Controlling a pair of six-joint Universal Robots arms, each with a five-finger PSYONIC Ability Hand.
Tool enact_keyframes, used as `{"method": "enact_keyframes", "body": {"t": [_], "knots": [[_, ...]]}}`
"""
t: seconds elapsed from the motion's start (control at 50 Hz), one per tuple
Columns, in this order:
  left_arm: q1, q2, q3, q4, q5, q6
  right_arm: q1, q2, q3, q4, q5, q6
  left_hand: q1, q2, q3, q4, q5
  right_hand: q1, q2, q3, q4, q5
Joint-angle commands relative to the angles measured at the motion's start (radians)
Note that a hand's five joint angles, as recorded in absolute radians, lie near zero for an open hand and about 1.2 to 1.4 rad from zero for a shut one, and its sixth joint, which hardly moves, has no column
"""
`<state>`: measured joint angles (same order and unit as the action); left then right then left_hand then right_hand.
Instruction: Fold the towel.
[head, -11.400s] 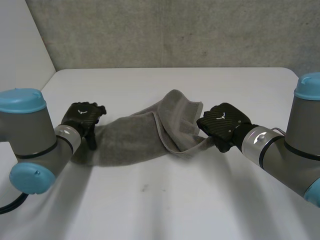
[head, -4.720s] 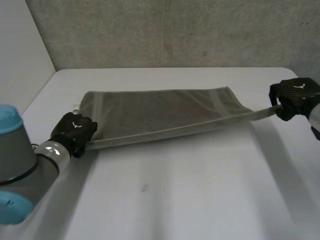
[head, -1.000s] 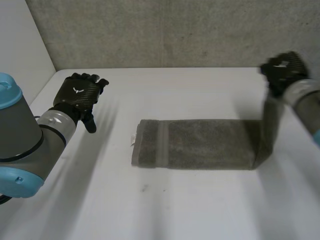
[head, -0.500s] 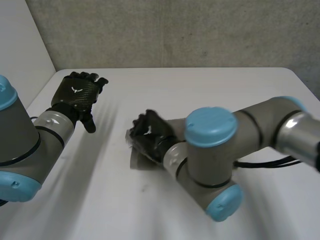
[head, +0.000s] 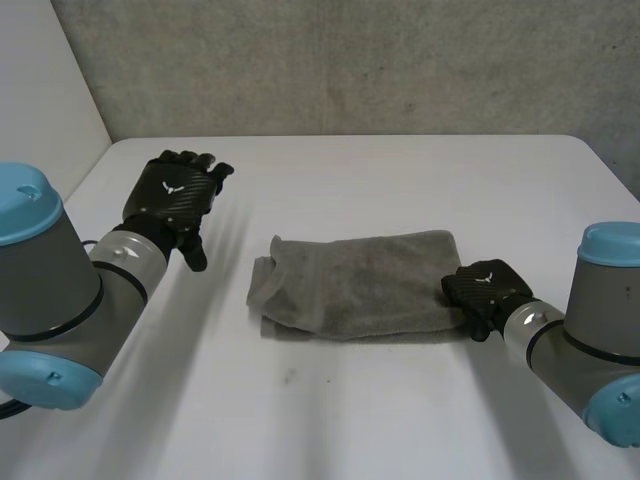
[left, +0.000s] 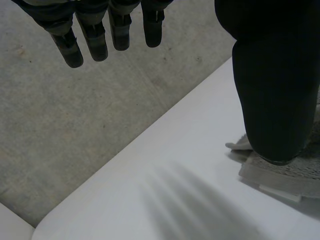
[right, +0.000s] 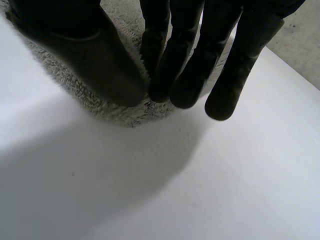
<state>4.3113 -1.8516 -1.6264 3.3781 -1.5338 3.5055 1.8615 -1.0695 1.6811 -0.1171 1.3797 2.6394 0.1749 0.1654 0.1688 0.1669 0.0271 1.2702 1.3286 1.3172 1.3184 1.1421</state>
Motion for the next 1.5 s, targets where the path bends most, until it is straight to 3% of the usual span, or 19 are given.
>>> {"method": "enact_keyframes", "body": {"t": [0.02,0.08,0.14,0.18,0.24,0.34,0.48,0.56,0.58,0.6,0.62,0.64,0.76,0.88,0.98,1.14,1.3,1.5], "knots": [[-0.005,0.009,-0.020,0.000,0.000,0.000,0.025,-0.003,-0.119,0.000,0.004,0.028,0.000,0.009,0.006,0.008,-0.027,0.126,0.068,0.079,0.078,0.080],[-0.005,0.012,-0.027,0.000,0.000,0.000,0.035,-0.007,-0.161,0.007,0.010,0.028,0.000,0.009,0.006,0.008,-0.027,0.126,0.068,0.079,0.078,0.080],[-0.004,0.019,-0.033,0.000,0.000,0.001,0.116,-0.004,-0.254,0.030,0.013,0.034,0.000,0.009,0.006,0.008,-0.027,0.126,0.068,0.079,0.078,0.080],[0.001,0.028,-0.036,0.000,-0.002,0.001,0.235,0.046,-0.383,0.056,0.013,0.033,0.000,0.009,0.006,0.008,-0.027,0.126,0.068,0.079,0.078,0.080],[0.004,0.032,-0.038,0.000,-0.002,0.001,0.285,0.086,-0.455,0.077,0.012,0.027,0.000,0.009,0.006,0.008,-0.027,0.126,0.068,0.079,0.078,0.080],[0.021,0.058,-0.036,0.000,-0.008,-0.002,0.471,0.274,-0.737,0.201,-0.014,-0.012,0.000,0.009,0.006,0.008,-0.027,0.126,0.068,0.079,0.078,0.080],[0.056,0.083,-0.032,0.001,-0.008,-0.006,0.570,0.459,-0.957,0.338,0.016,-0.079,0.000,0.009,0.006,0.008,-0.027,0.126,0.068,0.079,0.078,0.080],[0.057,0.083,-0.020,0.000,-0.011,-0.031,0.570,0.493,-1.035,0.384,0.096,-0.081,0.000,0.009,0.006,0.008,-0.027,0.126,0.068,0.079,0.078,0.080],[0.056,0.083,-0.012,0.000,-0.009,-0.052,0.568,0.487,-1.050,0.399,0.140,-0.067,0.000,0.009,0.006,0.008,-0.027,-0.251,-0.309,-0.298,-0.299,-0.297],[0.053,0.083,-0.001,0.000,-0.009,-0.072,0.565,0.470,-1.049,0.405,0.166,-0.040,0.000,0.009,0.006,0.008,-0.027,-0.781,-0.839,-0.828,-0.829,-0.827],[0.053,0.083,-0.001,0.000,-0.009,-0.072,0.565,0.470,-1.049,0.405,0.167,-0.039,0.000,0.009,0.006,0.008,-0.027,-0.786,-0.844,-0.833,-0.834,-0.832],[0.051,0.083,0.011,0.000,-0.009,-0.094,0.564,0.442,-1.035,0.402,0.176,0.014,0.000,0.010,0.006,0.008,-0.026,-1.096,-1.154,-1.143,-1.144,-1.142],[0.042,0.054,0.066,0.000,-0.009,-0.152,0.497,0.251,-0.867,0.352,0.141,0.273,0.006,0.016,0.012,0.014,-0.020,-1.096,-1.154,-1.143,-1.144,-1.142],[-0.031,-0.020,0.126,-0.008,-0.012,-0.204,0.377,0.111,-0.658,0.283,0.137,0.362,0.021,0.030,0.027,0.029,-0.006,-1.096,-1.154,-1.143,-1.144,-1.142],[-0.083,-0.089,0.152,-0.010,-0.009,-0.282,0.311,0.089,-0.575,0.281,0.141,0.422,0.027,0.036,0.033,0.035,0.000,-1.096,-1.154,-1.143,-1.144,-1.142],[-0.174,-0.236,0.194,-0.019,-0.008,-0.362,0.260,0.147,-0.557,0.278,0.090,0.551,0.030,0.039,0.036,0.038,0.003,-1.096,-1.154,-1.143,-1.144,-1.142],[-0.177,-0.342,0.200,-0.019,-0.011,-0.359,0.266,0.267,-0.632,0.277,0.029,0.562,0.030,0.039,0.036,0.038,0.003,-1.096,-1.154,-1.143,-1.144,-1.142],[-0.168,-0.382,0.191,-0.026,-0.012,-0.350,0.277,0.419,-0.759,0.286,0.033,0.551,0.033,0.042,0.039,0.041,0.006,-1.096,-1.154,-1.143,-1.144,-1.142]]}}
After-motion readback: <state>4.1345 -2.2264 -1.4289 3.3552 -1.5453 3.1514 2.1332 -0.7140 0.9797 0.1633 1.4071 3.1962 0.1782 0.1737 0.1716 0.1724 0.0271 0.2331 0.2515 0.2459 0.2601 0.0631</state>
